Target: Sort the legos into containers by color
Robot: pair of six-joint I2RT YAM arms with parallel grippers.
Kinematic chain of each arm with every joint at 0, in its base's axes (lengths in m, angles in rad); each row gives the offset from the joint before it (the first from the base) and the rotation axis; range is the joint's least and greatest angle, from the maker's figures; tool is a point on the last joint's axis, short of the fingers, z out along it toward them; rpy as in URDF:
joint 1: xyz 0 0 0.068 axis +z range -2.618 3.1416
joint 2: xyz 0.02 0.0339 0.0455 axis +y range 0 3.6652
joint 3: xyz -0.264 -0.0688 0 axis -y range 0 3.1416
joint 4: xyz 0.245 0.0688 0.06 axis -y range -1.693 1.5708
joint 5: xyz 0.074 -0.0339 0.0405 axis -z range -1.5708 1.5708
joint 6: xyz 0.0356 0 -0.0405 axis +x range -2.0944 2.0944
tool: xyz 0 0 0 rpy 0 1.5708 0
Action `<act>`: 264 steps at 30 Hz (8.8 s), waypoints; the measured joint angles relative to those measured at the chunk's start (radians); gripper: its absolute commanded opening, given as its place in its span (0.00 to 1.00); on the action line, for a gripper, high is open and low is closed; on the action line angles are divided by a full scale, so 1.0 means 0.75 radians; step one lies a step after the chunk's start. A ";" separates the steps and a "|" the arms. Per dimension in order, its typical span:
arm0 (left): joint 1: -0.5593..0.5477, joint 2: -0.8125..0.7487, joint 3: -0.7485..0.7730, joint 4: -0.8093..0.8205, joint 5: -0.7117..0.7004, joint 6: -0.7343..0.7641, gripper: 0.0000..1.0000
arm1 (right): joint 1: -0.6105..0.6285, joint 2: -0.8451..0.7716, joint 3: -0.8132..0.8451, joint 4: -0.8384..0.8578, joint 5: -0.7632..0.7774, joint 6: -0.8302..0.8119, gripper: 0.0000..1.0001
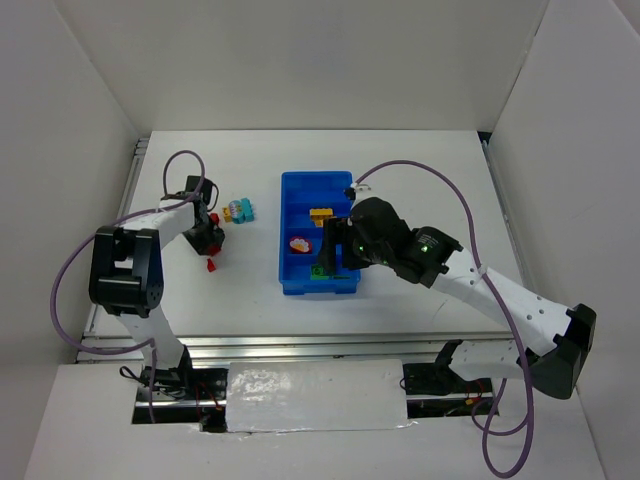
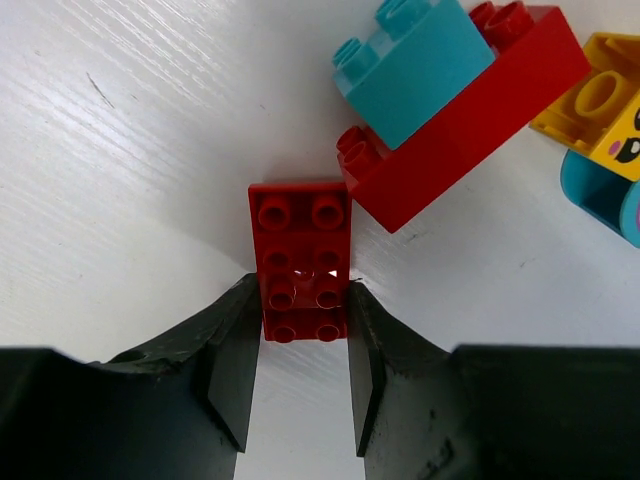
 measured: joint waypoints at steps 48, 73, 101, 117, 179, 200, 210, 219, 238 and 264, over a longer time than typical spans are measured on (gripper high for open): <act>-0.837 0.021 0.503 -0.032 0.115 -0.072 0.27 | -0.298 -0.428 0.033 -0.197 0.239 0.140 0.82; -0.831 -0.082 0.527 -0.148 -0.090 -0.075 1.00 | -0.308 -0.446 0.023 -0.196 0.163 0.097 0.82; -0.056 -0.465 -0.314 -0.034 -0.062 0.069 0.88 | -0.308 -0.316 -0.039 -0.083 -0.123 0.002 0.82; -0.053 -0.249 -0.315 0.052 -0.062 0.033 0.71 | -0.308 -0.355 -0.043 -0.075 -0.123 0.002 0.82; -0.869 0.081 0.408 0.148 0.004 0.135 0.87 | -0.355 -0.471 0.066 -0.241 0.137 -0.039 0.83; -0.066 -0.100 0.254 -0.127 -0.188 0.182 0.94 | -0.361 -0.458 0.040 -0.196 0.030 -0.039 0.83; 0.090 0.143 0.382 -0.064 -0.058 0.351 0.89 | -0.363 -0.462 0.006 -0.176 0.005 -0.039 0.83; 0.102 0.185 0.330 0.011 0.013 0.393 0.86 | -0.364 -0.459 0.005 -0.175 0.006 -0.046 0.84; 0.102 0.205 0.215 0.119 0.040 0.420 0.14 | -0.364 -0.416 0.005 -0.169 -0.019 -0.074 0.84; -0.286 -0.991 -0.045 0.308 1.178 0.505 0.00 | -0.389 -0.352 -0.083 0.428 -0.712 0.086 0.83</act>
